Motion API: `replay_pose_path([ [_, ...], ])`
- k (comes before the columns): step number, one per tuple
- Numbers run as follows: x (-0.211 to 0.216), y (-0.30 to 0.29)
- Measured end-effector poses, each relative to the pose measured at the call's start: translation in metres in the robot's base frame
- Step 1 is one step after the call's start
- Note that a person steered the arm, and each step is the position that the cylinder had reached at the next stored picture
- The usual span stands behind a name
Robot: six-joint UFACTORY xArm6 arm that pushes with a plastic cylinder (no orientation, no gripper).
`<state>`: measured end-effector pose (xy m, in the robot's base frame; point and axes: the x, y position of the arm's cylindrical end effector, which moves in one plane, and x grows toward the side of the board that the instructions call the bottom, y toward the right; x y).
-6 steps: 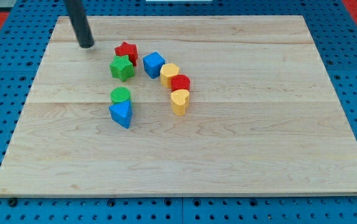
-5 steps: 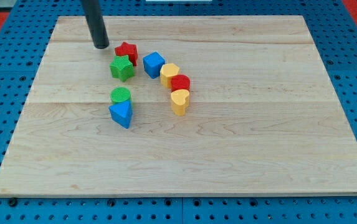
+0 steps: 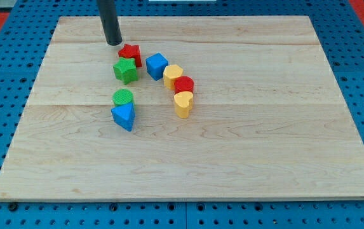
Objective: Move the red star green star towards the green circle
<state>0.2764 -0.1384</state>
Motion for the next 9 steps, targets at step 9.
replay_pose_path([
  [9, 0.043, 0.026],
])
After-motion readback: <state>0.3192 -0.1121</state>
